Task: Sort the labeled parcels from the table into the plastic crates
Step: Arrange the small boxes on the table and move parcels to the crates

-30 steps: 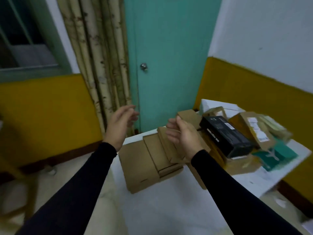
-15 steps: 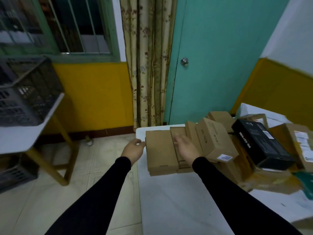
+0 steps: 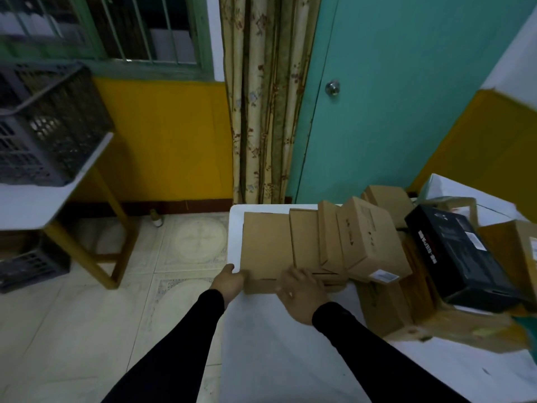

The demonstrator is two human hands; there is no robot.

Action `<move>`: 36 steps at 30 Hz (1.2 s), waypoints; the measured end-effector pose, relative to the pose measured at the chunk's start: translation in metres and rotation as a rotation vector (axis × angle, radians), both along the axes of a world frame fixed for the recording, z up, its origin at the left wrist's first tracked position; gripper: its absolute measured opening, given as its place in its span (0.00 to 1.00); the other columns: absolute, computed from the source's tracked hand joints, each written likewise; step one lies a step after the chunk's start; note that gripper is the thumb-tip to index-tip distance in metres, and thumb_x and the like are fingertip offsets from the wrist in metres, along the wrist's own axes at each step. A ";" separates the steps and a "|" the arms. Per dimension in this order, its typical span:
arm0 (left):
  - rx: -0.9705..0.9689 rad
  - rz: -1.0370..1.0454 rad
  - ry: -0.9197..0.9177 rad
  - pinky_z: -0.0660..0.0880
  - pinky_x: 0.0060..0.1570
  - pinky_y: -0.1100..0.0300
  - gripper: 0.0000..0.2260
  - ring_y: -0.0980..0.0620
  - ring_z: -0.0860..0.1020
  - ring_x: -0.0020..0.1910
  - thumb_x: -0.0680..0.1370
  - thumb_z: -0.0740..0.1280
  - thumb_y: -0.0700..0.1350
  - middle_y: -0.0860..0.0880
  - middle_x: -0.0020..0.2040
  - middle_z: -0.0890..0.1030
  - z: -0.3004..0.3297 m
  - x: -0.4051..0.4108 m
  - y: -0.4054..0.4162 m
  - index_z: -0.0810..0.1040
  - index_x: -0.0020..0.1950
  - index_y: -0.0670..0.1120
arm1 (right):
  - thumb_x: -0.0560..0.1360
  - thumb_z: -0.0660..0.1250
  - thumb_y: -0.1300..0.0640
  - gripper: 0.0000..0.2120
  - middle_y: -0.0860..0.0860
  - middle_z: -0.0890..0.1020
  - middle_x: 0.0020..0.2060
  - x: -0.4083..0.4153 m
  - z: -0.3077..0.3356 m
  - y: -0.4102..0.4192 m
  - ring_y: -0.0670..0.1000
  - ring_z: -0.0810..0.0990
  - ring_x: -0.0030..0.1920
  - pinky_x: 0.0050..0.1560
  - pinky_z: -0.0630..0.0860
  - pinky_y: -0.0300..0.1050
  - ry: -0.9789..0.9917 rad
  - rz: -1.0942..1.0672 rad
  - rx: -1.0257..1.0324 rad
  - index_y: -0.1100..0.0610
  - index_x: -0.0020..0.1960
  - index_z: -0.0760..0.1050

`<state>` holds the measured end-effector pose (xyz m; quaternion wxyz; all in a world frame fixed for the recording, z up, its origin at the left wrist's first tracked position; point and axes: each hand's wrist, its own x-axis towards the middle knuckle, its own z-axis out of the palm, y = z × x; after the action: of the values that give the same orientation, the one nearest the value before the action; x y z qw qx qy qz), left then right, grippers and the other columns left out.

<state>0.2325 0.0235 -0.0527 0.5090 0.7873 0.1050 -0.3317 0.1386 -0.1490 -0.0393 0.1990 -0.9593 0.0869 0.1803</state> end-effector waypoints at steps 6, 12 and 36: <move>-0.056 0.193 0.007 0.74 0.39 0.58 0.22 0.46 0.76 0.42 0.80 0.64 0.45 0.39 0.58 0.78 0.003 -0.010 -0.017 0.66 0.73 0.43 | 0.78 0.51 0.42 0.27 0.51 0.69 0.70 -0.002 -0.010 -0.015 0.59 0.63 0.72 0.69 0.61 0.51 -0.087 0.075 0.017 0.54 0.71 0.68; -0.167 0.122 -0.013 0.81 0.41 0.53 0.20 0.44 0.80 0.41 0.81 0.62 0.46 0.42 0.55 0.78 0.068 -0.004 -0.020 0.63 0.72 0.55 | 0.78 0.65 0.50 0.24 0.55 0.64 0.70 0.002 0.020 -0.023 0.58 0.66 0.68 0.69 0.67 0.49 -0.226 0.030 0.133 0.54 0.72 0.67; -0.376 -0.272 -0.096 0.78 0.57 0.46 0.31 0.45 0.82 0.58 0.67 0.77 0.43 0.45 0.58 0.83 0.170 -0.008 0.030 0.71 0.68 0.50 | 0.82 0.60 0.46 0.14 0.53 0.84 0.47 0.038 0.128 -0.041 0.54 0.83 0.47 0.49 0.79 0.51 -0.738 -0.829 1.099 0.54 0.54 0.77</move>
<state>0.2246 0.0532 0.1173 0.6018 0.7005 -0.0901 -0.3729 0.1768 -0.1899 0.0883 0.7128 -0.6103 0.2648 -0.2221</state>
